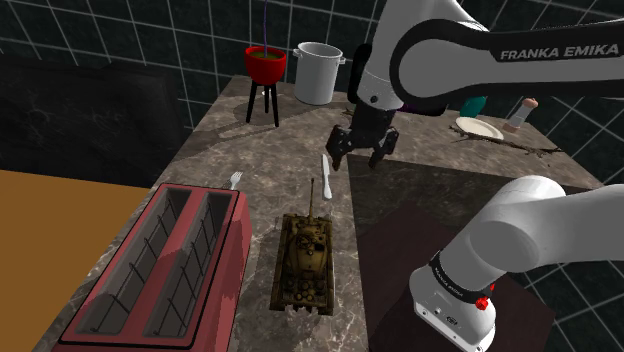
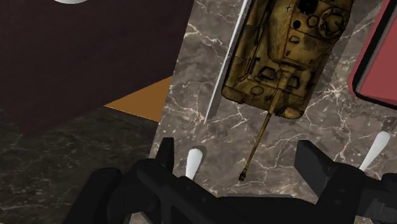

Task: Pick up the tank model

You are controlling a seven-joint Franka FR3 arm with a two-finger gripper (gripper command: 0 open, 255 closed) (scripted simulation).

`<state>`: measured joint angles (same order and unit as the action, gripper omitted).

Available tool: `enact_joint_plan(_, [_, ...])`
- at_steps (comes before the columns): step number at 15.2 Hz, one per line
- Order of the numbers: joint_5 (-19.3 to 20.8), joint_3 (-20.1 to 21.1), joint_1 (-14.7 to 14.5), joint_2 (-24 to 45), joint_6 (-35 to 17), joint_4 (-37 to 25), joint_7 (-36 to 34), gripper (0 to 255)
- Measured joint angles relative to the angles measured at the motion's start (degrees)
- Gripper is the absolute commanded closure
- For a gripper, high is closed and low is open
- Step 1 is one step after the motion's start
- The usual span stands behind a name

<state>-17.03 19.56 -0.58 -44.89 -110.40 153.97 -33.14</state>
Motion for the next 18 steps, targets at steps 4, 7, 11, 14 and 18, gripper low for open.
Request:
enact_joint_plan(4, [-4.3,6.6,0.0,5.3,-7.0,1.2,-9.1,0])
enact_joint_plan(7, [-6.8,11.5,0.7,10.6,-13.0,1.5,-15.6,0])
enact_joint_plan(11, [-8.3,16.7,2.2,16.9,-19.5,1.1,-22.5,0])
enact_joint_plan(14, [-8.4,18.2,2.7,19.8,-22.9,1.6,-23.5,0])
enact_joint_plan(18, [-8.4,19.6,3.3,22.8,-27.1,2.9,-23.6,0])
